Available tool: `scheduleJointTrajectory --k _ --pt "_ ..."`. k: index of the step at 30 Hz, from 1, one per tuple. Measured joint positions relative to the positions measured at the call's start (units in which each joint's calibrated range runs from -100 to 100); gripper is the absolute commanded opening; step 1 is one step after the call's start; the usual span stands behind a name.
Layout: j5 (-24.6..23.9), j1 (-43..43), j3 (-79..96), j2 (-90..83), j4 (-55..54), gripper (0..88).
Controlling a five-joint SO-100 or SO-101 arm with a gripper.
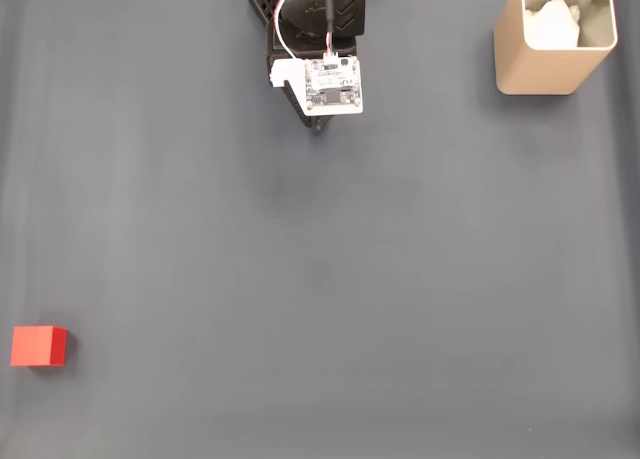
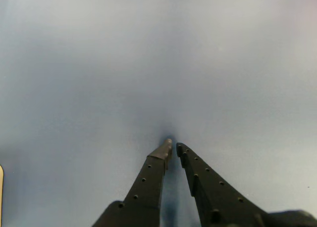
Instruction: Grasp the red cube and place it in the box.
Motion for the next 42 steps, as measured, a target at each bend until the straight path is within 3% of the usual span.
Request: scheduleJointTrajectory --k 21,33,42 --pt "-0.6 0.0 0.0 0.0 -1.3 1.8" --pt "-3.0 -0.3 0.0 0.7 -27.4 1.4" --pt "-2.6 -2.4 -10.4 9.3 -34.9 1.0"
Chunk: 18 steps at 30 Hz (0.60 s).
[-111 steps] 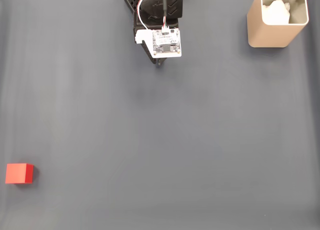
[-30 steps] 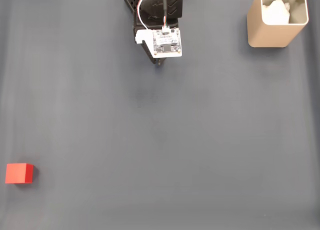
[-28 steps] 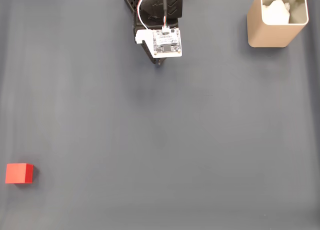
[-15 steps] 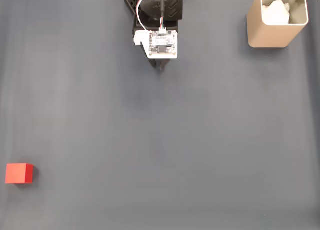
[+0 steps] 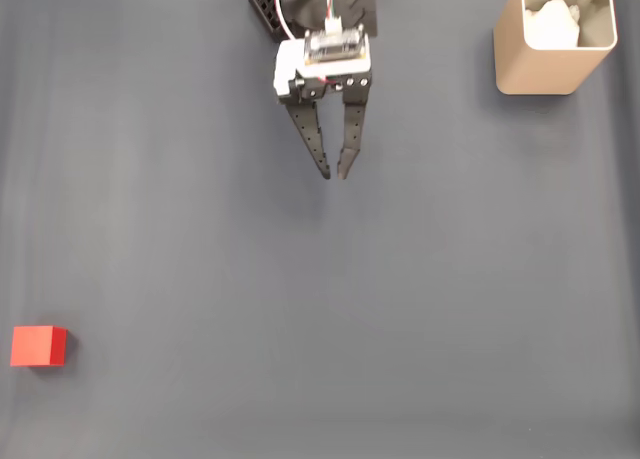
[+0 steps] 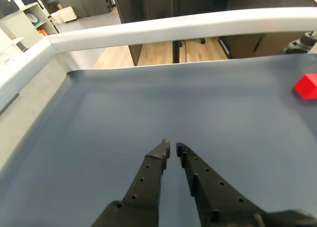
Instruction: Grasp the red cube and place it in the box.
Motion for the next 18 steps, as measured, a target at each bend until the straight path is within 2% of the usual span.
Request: scheduleJointTrajectory --k 12,18 --pt "1.7 -0.2 -33.9 27.0 2.9 0.9" --pt "2.6 3.5 -45.8 36.1 6.5 1.3"
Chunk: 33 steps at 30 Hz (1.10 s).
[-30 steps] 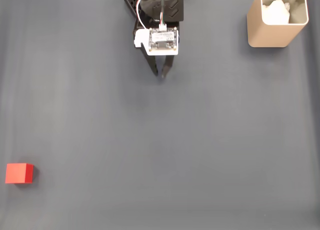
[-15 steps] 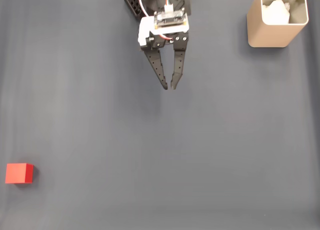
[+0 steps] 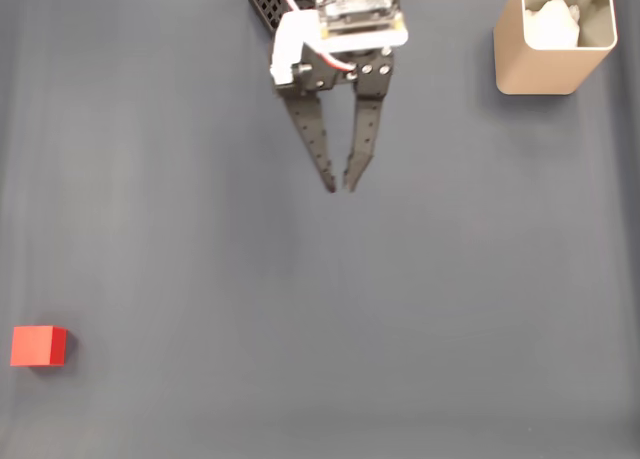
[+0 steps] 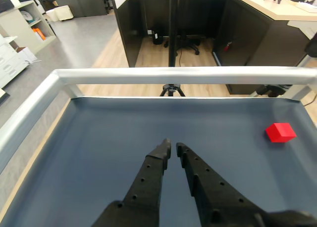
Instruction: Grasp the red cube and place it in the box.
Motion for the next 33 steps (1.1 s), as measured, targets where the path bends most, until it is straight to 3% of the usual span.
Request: scheduleJointTrajectory --k 23,33 --pt "4.0 16.5 -27.2 30.5 2.6 4.4" --pt "6.6 23.1 -36.4 42.3 2.7 14.1"
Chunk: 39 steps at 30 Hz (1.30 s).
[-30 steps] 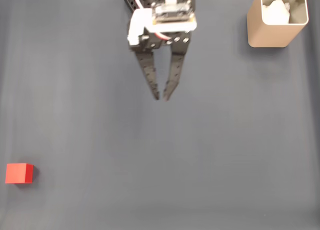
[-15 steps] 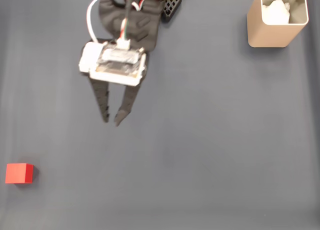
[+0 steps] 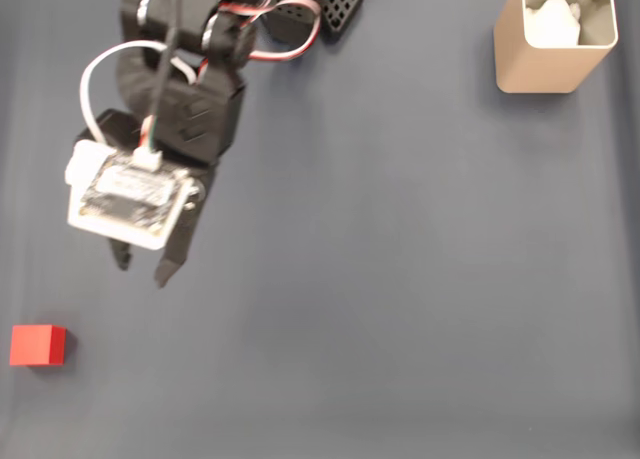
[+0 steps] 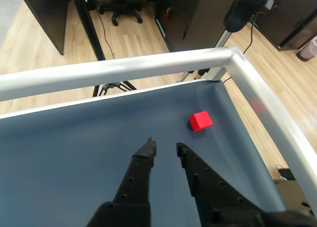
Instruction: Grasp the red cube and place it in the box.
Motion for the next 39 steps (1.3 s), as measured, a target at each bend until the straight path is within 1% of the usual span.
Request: scheduleJointTrajectory --k 6,12,20,29,39 --pt "0.8 3.9 -3.7 5.6 0.0 21.0" --pt "1.2 6.7 -7.8 10.8 0.0 31.0" --pt "1.1 9.3 -15.0 18.6 0.0 37.1" --pt "0.6 12.3 -22.2 27.5 0.0 39.2" --pt "0.3 13.0 -35.0 40.3 -0.1 40.0"
